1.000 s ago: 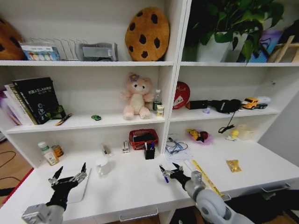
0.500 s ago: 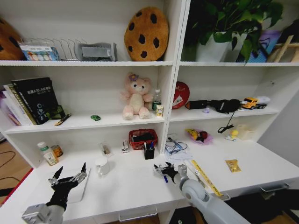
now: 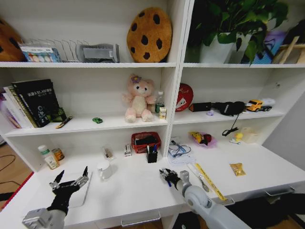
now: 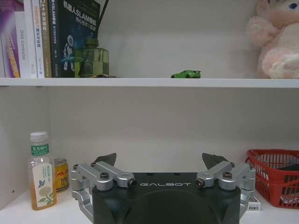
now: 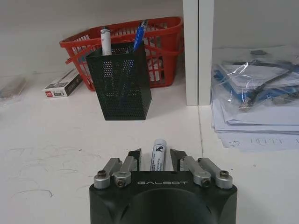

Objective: Organize the objects on the table.

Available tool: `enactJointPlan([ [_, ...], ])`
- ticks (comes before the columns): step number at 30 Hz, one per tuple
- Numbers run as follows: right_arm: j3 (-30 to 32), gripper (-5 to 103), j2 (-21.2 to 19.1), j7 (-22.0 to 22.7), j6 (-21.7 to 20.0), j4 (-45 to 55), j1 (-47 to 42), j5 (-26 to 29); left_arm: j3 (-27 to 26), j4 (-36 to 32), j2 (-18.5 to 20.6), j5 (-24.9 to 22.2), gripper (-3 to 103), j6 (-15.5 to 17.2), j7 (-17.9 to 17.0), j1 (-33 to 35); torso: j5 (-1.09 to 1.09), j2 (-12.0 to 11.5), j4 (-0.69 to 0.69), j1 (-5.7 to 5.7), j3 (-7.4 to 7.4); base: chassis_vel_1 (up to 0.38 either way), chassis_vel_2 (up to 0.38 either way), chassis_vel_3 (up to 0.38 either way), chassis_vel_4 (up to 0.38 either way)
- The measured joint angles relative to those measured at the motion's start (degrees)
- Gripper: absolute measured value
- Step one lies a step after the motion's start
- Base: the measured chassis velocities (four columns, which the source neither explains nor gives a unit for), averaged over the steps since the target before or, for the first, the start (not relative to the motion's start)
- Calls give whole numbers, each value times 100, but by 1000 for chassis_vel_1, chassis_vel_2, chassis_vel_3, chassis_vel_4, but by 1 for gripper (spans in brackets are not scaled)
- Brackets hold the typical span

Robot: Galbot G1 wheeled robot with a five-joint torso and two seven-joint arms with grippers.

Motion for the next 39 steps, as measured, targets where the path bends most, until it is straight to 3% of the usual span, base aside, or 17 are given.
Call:
enactJointPlan([
  [1,9,33,-5,-7,0,-8,-7,-1,0,0,0,0,100,0,0,0,0,0,0,0,0,0,0,0,0],
  [3,13,33,-11,-14,0,-11,-10,-1,0,0,0,0,100,0,0,0,0,0,0,0,0,0,0,0,0],
  [6,24,16,-28,-25,-17,-28,-11,48,0,0,0,0,100,0,0,0,0,0,0,0,0,0,0,0,0],
  [8,37,13,-30,-33,-20,-44,-7,63,0,0,0,0,100,0,0,0,0,0,0,0,-1,0,0,0,0],
  [17,125,12,-37,-219,105,-40,-44,63,0,0,0,0,100,0,0,0,0,-1,-1,0,0,0,0,0,0],
  [20,193,12,-73,-597,418,151,-44,-124,0,0,0,0,100,0,0,0,0,0,0,0,0,0,0,0,0],
  [22,191,12,-94,-845,882,409,22,-602,0,0,0,0,100,0,0,0,0,0,0,0,0,0,0,0,0],
  [23,191,12,-94,-845,882,409,22,-602,0,0,0,0,100,0,0,0,0,0,0,0,0,0,0,0,0],
  [25,163,12,-55,-998,1388,465,174,-1181,0,0,0,0,100,0,0,0,-1,0,-1,0,0,0,0,0,0],
  [28,117,12,-27,-1044,1651,389,271,-1412,0,0,0,0,100,0,0,0,-1,0,0,0,0,0,0,0,0],
  [30,-201,12,181,-959,2643,-89,624,-1948,1,0,0,0,100,0,1,0,1,-1,0,-1,0,0,0,0,0],
  [31,-201,12,181,-959,2643,-89,624,-1948,1,0,0,0,100,0,1,0,1,-1,0,-1,0,0,0,0,0],
  [32,-378,12,336,-827,3041,-324,749,-2113,1,0,0,0,100,0,1,0,1,-1,1,-1,0,0,0,0,0],
  [36,-554,12,586,-751,3327,-626,889,-2251,0,0,0,0,100,0,-1,0,0,-1,0,-1,0,0,0,0,0],
  [39,-613,12,1116,-711,3592,-1117,1224,-2525,1,0,0,0,100,0,-1,0,1,-2,1,-1,0,0,0,0,0],
])
